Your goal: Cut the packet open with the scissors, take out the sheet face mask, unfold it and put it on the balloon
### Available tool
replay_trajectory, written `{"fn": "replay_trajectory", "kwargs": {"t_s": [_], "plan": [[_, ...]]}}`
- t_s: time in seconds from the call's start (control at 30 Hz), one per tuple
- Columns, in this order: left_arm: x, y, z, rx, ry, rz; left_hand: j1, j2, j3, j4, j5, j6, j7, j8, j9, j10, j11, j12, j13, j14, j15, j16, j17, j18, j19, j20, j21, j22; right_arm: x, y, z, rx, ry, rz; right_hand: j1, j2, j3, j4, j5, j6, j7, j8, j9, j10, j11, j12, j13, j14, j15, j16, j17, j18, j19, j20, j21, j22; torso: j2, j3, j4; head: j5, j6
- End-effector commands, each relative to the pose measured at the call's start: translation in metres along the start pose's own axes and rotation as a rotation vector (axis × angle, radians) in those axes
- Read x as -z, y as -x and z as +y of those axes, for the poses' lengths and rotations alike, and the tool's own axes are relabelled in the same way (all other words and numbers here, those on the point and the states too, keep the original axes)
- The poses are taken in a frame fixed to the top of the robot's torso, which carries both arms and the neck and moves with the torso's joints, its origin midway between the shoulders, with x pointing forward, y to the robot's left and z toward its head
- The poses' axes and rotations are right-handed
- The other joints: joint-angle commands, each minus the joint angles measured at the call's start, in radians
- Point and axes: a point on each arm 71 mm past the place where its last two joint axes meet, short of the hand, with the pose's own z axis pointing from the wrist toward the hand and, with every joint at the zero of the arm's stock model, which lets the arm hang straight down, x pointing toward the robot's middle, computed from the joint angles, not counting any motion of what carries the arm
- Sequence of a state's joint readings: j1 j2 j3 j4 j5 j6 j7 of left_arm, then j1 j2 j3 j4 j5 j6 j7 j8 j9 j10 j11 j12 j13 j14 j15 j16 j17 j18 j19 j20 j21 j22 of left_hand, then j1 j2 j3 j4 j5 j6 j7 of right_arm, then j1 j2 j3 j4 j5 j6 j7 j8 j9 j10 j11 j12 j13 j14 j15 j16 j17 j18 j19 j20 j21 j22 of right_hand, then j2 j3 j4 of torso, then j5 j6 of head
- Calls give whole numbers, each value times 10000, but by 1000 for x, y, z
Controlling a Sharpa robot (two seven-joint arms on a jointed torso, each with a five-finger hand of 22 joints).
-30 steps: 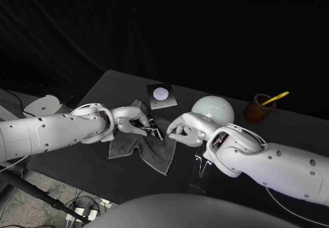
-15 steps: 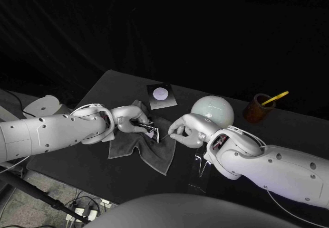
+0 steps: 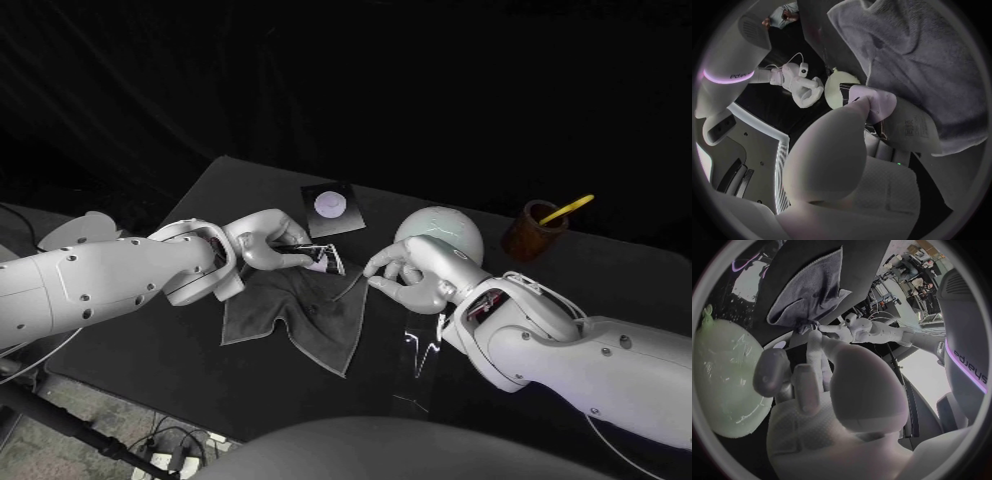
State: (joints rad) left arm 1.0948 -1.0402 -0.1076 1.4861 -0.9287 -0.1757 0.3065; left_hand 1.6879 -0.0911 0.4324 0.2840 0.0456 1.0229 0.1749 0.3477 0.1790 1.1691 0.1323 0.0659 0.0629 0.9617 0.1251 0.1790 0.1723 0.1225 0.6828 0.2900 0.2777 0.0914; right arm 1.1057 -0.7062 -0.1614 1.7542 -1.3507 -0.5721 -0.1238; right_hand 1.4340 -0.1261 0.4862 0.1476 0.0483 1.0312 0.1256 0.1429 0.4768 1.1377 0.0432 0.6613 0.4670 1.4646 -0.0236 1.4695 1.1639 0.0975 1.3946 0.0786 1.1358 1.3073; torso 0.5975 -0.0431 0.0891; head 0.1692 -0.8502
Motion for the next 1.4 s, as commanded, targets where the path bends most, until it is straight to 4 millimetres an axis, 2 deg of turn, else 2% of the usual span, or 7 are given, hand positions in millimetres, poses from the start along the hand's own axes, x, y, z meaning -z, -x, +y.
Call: {"fn": "replay_trajectory", "kwargs": {"t_s": [0.03, 0.13, 0.3, 0.5, 0.7, 1.13, 1.4], "plan": [[-6, 9, -13, 1802, -162, -504, -161, 12, 52, -5, 25, -59, 5, 43, 411, 76, 28, -41, -10, 63, 21, 11, 19, -124, -14, -2, -36, -13, 3, 12, 1, -611, 153, -728, -131, -2, 88, -24, 7, -66, -3, 43, 16, -81, -24, 102, 61, 302, -61, -25, 0, -133, 35, -16, 60, 1507, -16, -2, -4, -91, 250], [-12, 18, -26, 2312, -399, -824, -314, -9, 68, 17, 24, -84, -1, 104, 459, 86, 31, -38, -8, 73, 23, 13, 33, -122, 19, -7, -31, -20, 5, 26, -1, -950, 122, -1106, -166, -4, 156, -95, 12, -83, -4, 53, 20, -59, -30, 268, 213, 308, -66, -21, 25, -131, 32, -20, 56, 1506, -17, -2, -15, -164, 492], [-22, 27, -47, 2905, -779, -1254, -634, 73, 122, 46, 25, -211, -10, 187, 538, 60, 43, -45, -10, 49, 28, -4, 56, -83, 123, -15, -6, -28, 7, 50, -3, -1143, 138, -1639, -355, 31, 317, -292, 13, -107, -17, 97, 34, 163, -39, 1359, 1331, 372, -77, 55, 287, -166, 105, -27, 249, 1557, -2, 2, -1, -415, 905], [-34, 25, -63, 3330, -1121, -1441, -942, 209, 169, 72, 21, -359, 26, 196, 568, -33, 85, -56, -14, -23, 57, -43, 64, -64, 165, -14, -14, -46, 8, 72, 0, -992, 200, -1870, -616, 168, 444, -510, 9, -137, -33, 153, 51, 1327, -48, 4462, 4990, 489, -79, 243, 871, -220, 216, -28, 545, 1630, 12, -7, -13, -677, 1195], [-42, 20, -73, 3431, -1403, -1520, -1161, 371, 270, 71, 17, -508, 71, 191, 590, -140, 121, -54, -12, -78, 79, -71, 80, -39, 224, -16, -19, -64, 11, 93, 7, -742, 460, -2256, -782, 303, 513, -630, 17, -188, -5, 177, 65, 2020, -27, 5941, 6827, 574, -52, 389, 1368, -249, 280, -17, 730, 1672, 29, 18, -8, -875, 1444], [-51, 16, -81, 3429, -1731, -1530, -1218, 460, 348, 64, 17, -569, 87, 200, 607, -171, 131, -48, -9, -99, 86, -80, 91, -22, 263, -18, -19, -73, 7, 124, 0, -264, -23, -2828, -1032, 209, 441, -708, 9, -217, 12, 203, 78, 2240, 7, 6486, 7559, 641, -18, 510, 1784, -285, 354, 15, 936, 1719, 3, 1, 19, -1268, 1612], [-52, 13, -84, 3438, -1858, -1487, -1233, 474, 362, 63, 17, -585, 93, 201, 611, -182, 136, -49, -9, -106, 89, -83, 94, -20, 268, -17, -21, -76, -3, 121, -1, -268, -268, -2300, -1115, 119, 363, -715, 0, -199, -2, 228, 89, 2320, -6, 6614, 7739, 668, -27, 551, 1946, -292, 368, 13, 985, 1730, 19, -8, 17, -1310, 1620]]}}
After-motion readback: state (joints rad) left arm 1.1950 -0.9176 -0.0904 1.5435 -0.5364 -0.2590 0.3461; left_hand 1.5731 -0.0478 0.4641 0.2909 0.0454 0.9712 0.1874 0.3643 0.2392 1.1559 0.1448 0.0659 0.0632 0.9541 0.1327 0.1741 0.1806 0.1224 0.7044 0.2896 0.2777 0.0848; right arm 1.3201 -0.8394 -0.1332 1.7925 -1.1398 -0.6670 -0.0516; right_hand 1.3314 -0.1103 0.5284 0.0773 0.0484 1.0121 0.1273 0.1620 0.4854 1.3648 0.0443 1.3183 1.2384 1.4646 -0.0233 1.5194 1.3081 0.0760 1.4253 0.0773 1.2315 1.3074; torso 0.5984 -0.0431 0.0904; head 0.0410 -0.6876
